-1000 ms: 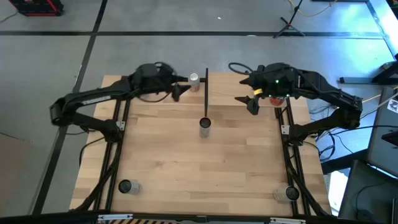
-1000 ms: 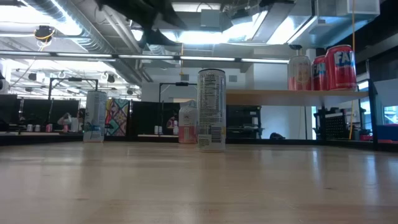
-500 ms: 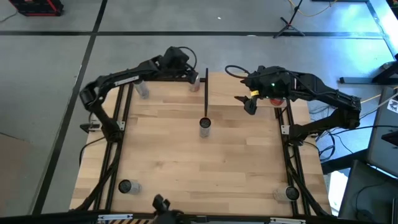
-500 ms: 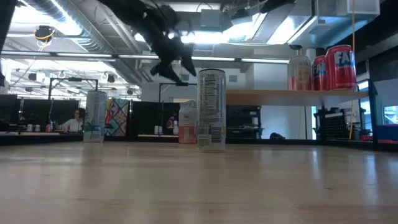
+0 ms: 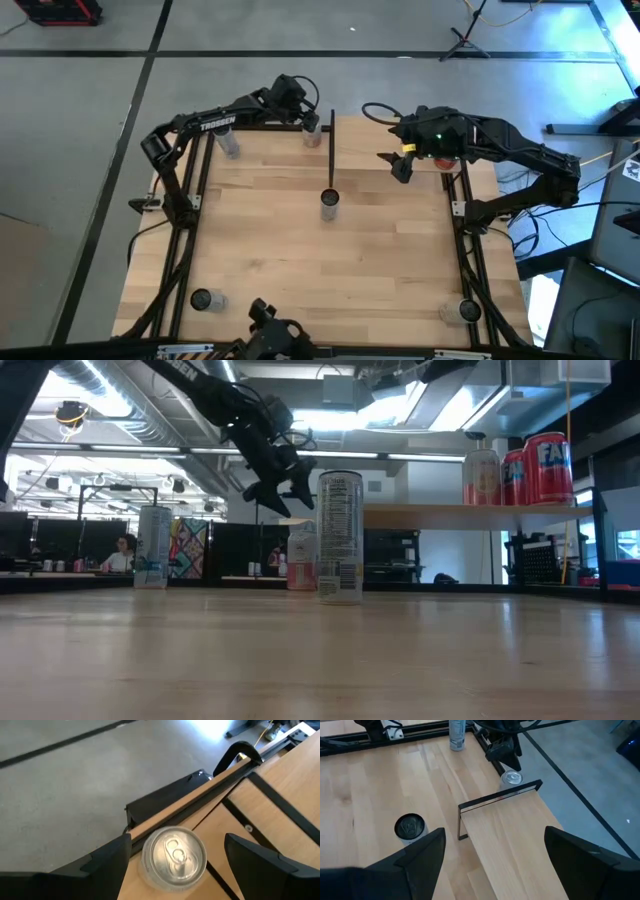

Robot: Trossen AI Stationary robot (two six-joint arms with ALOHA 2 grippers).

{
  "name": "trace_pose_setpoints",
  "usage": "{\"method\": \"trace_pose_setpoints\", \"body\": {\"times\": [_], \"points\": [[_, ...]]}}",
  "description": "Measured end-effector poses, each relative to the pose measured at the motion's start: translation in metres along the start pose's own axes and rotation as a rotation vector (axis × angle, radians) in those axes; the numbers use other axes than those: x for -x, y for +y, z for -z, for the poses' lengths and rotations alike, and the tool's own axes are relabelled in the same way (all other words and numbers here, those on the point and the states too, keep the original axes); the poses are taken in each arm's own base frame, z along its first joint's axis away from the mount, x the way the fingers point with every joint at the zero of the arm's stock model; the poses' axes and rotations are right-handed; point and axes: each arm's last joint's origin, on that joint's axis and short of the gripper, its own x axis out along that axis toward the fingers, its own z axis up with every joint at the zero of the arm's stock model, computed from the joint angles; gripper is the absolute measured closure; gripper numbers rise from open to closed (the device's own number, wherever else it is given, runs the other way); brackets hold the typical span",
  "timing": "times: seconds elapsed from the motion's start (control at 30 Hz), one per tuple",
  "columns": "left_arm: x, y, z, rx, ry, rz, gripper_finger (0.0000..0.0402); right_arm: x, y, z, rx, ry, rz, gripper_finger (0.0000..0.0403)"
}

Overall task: Place canned beverage on shelf
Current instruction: Put the orange can on the shelf aligned with the other orange soda can

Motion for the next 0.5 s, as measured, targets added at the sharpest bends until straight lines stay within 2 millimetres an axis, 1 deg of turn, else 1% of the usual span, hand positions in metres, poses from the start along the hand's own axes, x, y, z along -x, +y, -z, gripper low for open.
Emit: {"method": "trace_pose_setpoints", "body": {"times": [0.4,0.5], "points": [[-0.0002,-0.0010,-0.0022,-0.053,-0.024,0.008,0.0092,0.0000,0.0000,0.0000,-0.002,0.000,-0.002,0.0075],[-0.0057,-0.0012,-0.0009,-0.065,-0.026,0.015,0.0092,0.0000,0.0000,0.0000,-0.002,0.000,-0.002,0.0075]]}}
